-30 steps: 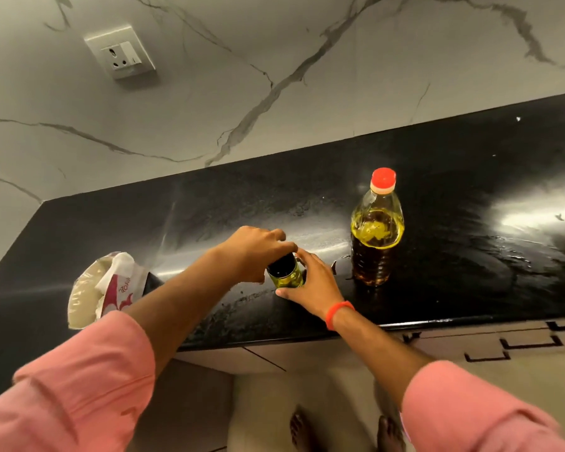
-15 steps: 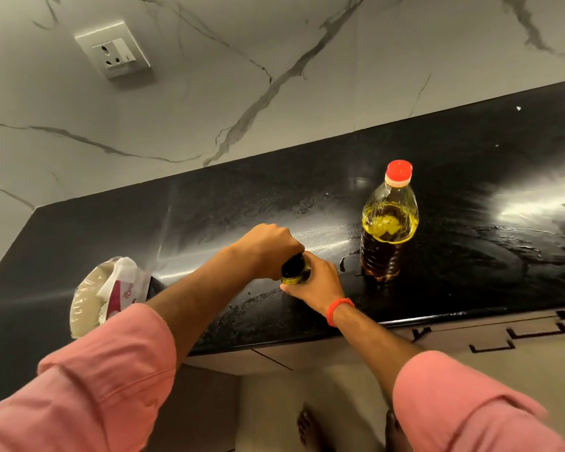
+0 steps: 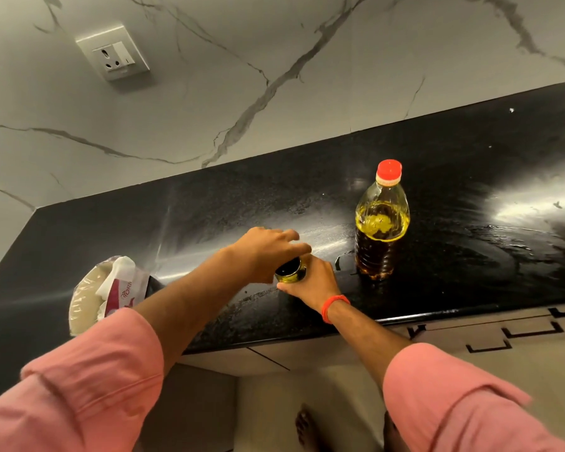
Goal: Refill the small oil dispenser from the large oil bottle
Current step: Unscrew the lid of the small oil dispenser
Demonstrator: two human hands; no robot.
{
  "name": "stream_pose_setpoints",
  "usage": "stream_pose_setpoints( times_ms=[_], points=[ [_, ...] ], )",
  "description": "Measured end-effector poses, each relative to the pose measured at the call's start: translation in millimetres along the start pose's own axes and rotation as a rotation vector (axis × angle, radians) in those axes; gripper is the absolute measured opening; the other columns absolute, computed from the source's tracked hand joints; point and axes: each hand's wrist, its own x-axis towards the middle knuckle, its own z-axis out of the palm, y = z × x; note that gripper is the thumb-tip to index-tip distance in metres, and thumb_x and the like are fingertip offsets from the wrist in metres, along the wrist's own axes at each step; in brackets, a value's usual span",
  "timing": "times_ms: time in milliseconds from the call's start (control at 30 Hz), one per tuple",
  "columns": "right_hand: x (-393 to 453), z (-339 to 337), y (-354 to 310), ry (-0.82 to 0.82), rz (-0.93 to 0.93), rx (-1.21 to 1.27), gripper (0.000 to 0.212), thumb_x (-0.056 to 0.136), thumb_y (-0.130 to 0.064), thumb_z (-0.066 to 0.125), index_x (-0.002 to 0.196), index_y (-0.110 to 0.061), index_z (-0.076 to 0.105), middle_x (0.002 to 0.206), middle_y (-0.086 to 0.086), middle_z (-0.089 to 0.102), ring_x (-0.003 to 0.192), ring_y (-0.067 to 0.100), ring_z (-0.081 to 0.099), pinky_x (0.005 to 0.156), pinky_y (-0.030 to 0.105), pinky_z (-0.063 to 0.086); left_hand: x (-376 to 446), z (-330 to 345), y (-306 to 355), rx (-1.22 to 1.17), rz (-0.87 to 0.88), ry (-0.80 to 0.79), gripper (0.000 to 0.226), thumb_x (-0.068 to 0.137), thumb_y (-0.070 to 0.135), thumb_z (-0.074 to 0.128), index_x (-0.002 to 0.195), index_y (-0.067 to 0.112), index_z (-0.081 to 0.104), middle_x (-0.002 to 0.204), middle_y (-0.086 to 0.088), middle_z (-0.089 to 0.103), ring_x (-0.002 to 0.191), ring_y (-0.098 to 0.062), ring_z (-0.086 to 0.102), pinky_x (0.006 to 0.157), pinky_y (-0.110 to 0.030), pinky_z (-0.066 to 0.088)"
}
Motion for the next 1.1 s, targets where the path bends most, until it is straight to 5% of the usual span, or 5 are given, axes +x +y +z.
stream_pose_setpoints(
  times_ms=[167,600,700,833,1100],
  points=[
    [-0.5,-0.4,1.1,-0.011,-0.004,0.048,0.066,0.063,-0.027,0.095,0.122,-0.024,0.065,0.112,-0.003,0.074,0.101,0.007,0.060,0.091,0.022,0.049,-9.6,1.5,-4.9,0.049,0.057,0.071,0.065,0.094,0.006,0.063,0.150,0.024,0.036,0.140,-0.007,0.052,0.113,-0.030,0.062,0.078,-0.037,0.058],
    [-2.4,-2.2,0.8,-0.025,-0.017,0.059,0.058,0.063,-0.026,0.094,0.115,-0.026,0.067,0.106,-0.006,0.075,0.098,0.011,0.067,0.091,0.026,0.056,5.2,-14.8,-1.2,-0.163,-0.332,-0.035,0.065,0.077,0.071,0.071,0.113,0.017,0.061,0.072,0.004,0.051,0.064,-0.016,0.056,0.053,-0.029,0.046],
    [-2.2,-3.1,-0.5,-0.026,-0.021,0.044,0.060,0.064,-0.028,0.095,0.116,-0.024,0.066,0.107,-0.005,0.075,0.101,0.012,0.067,0.093,0.030,0.056,3.8,-11.1,-1.0,-0.121,-0.303,-0.028,0.089,0.067,0.076,0.077,0.133,0.023,0.050,0.092,0.002,0.062,0.080,-0.021,0.064,0.056,-0.031,0.045],
    [-2.1,-4.0,-1.6,-0.018,-0.004,0.014,0.061,0.063,-0.030,0.094,0.117,-0.022,0.066,0.108,-0.002,0.075,0.100,0.010,0.064,0.089,0.021,0.050,-1.3,-4.2,-4.9,-0.021,0.006,-0.028,0.096,0.078,0.031,0.087,0.154,0.030,0.028,0.143,-0.004,0.049,0.119,-0.029,0.061,0.074,-0.037,0.057],
    [-2.9,-4.6,-2.7,-0.021,-0.023,0.024,0.054,0.063,-0.028,0.094,0.110,-0.024,0.067,0.103,-0.004,0.076,0.099,0.013,0.069,0.093,0.031,0.057,-3.2,-8.8,-4.8,-0.150,-0.098,0.033,0.051,0.087,0.035,0.074,0.133,0.028,0.055,0.111,-0.003,0.067,0.093,-0.026,0.067,0.073,-0.039,0.059]
  ],
)
